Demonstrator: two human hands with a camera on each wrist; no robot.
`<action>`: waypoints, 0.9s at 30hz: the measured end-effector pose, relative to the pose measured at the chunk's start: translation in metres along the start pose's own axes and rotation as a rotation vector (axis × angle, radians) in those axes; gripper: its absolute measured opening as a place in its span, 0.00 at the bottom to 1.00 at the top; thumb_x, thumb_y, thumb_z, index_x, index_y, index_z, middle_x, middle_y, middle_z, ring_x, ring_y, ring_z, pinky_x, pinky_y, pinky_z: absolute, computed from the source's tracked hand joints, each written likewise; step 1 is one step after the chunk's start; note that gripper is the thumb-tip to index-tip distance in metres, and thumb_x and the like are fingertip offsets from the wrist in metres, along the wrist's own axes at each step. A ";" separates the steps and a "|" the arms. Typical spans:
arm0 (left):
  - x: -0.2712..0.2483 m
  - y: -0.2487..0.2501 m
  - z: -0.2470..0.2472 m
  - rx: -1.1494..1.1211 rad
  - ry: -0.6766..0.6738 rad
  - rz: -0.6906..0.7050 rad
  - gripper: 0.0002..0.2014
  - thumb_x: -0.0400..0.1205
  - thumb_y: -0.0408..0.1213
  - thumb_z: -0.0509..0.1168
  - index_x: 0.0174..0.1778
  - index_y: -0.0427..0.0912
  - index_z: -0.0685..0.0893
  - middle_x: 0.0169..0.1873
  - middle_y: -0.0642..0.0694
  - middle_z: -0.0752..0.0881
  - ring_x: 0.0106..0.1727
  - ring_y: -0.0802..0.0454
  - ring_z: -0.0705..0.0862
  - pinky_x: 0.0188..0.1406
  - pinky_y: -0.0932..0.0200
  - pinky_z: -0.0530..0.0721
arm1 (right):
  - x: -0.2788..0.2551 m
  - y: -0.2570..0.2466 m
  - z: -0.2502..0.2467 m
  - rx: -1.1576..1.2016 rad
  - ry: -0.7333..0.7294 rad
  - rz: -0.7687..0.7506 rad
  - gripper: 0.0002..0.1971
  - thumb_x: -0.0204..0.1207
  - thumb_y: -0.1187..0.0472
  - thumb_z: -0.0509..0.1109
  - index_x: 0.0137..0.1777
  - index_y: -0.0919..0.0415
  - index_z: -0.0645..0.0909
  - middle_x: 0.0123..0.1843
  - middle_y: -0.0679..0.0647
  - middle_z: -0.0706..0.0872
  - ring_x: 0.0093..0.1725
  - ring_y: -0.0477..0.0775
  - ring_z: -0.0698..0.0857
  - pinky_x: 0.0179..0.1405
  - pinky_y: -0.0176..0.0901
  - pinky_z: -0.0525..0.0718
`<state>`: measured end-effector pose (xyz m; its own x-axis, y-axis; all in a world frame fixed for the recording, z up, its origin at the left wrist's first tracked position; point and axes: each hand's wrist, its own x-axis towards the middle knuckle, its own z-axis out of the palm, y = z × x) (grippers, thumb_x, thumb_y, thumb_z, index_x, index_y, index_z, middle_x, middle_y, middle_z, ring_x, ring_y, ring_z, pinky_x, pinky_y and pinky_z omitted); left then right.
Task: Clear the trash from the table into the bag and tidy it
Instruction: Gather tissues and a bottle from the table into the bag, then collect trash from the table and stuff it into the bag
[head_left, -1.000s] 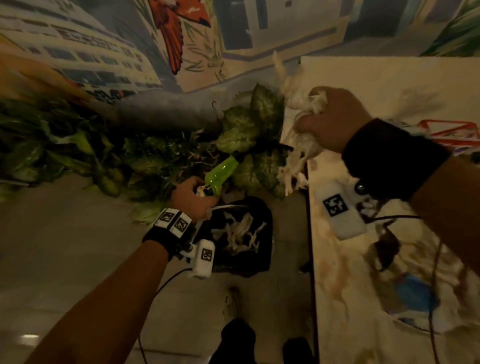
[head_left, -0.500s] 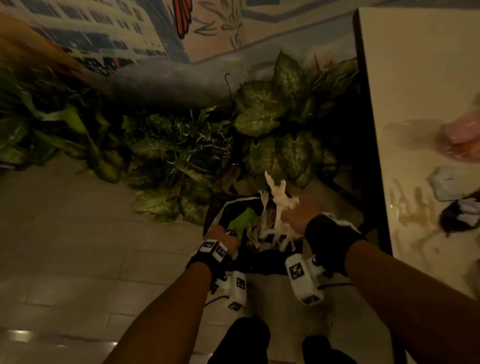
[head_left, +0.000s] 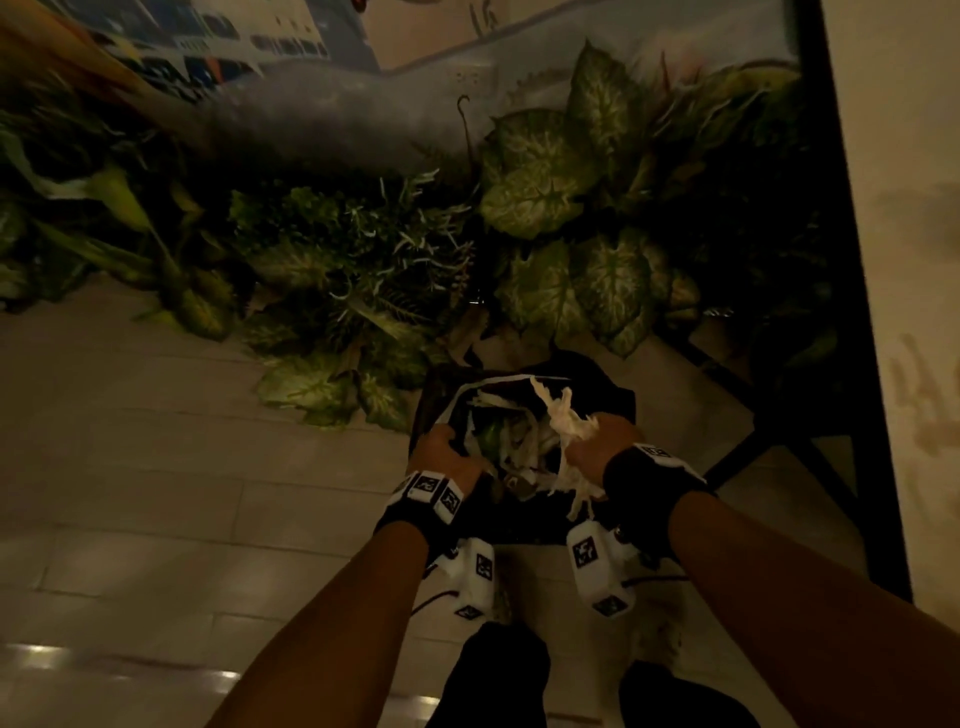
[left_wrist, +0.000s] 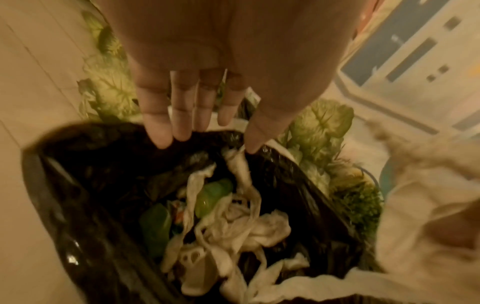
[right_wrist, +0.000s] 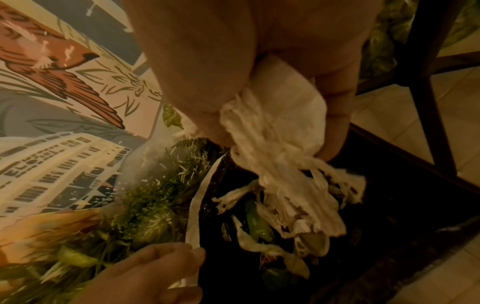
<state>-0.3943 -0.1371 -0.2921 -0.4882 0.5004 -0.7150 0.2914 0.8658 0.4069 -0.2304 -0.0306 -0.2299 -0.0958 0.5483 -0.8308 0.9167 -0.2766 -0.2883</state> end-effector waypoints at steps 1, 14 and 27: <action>0.000 -0.004 -0.004 0.003 0.016 0.002 0.09 0.78 0.41 0.68 0.51 0.46 0.77 0.42 0.50 0.79 0.51 0.45 0.79 0.50 0.61 0.76 | 0.001 -0.003 0.002 -0.011 -0.001 -0.008 0.21 0.79 0.60 0.64 0.71 0.64 0.72 0.71 0.65 0.75 0.68 0.68 0.76 0.64 0.55 0.78; -0.029 0.007 -0.033 -0.016 0.099 0.054 0.09 0.76 0.40 0.71 0.50 0.41 0.85 0.51 0.41 0.87 0.55 0.43 0.83 0.53 0.62 0.77 | -0.027 -0.003 -0.014 -0.036 -0.024 -0.154 0.25 0.76 0.51 0.69 0.71 0.60 0.73 0.71 0.60 0.77 0.66 0.64 0.79 0.63 0.49 0.78; -0.129 0.157 -0.066 -0.031 0.135 0.320 0.05 0.77 0.39 0.69 0.45 0.44 0.85 0.44 0.47 0.86 0.47 0.46 0.85 0.47 0.55 0.84 | -0.195 0.051 -0.203 -0.139 0.234 -0.589 0.10 0.73 0.51 0.72 0.52 0.52 0.83 0.45 0.45 0.83 0.49 0.50 0.84 0.52 0.44 0.82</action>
<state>-0.3395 -0.0649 -0.0988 -0.4814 0.7413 -0.4677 0.4229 0.6638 0.6168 -0.0864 0.0089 0.0138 -0.5254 0.7387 -0.4223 0.7797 0.2191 -0.5866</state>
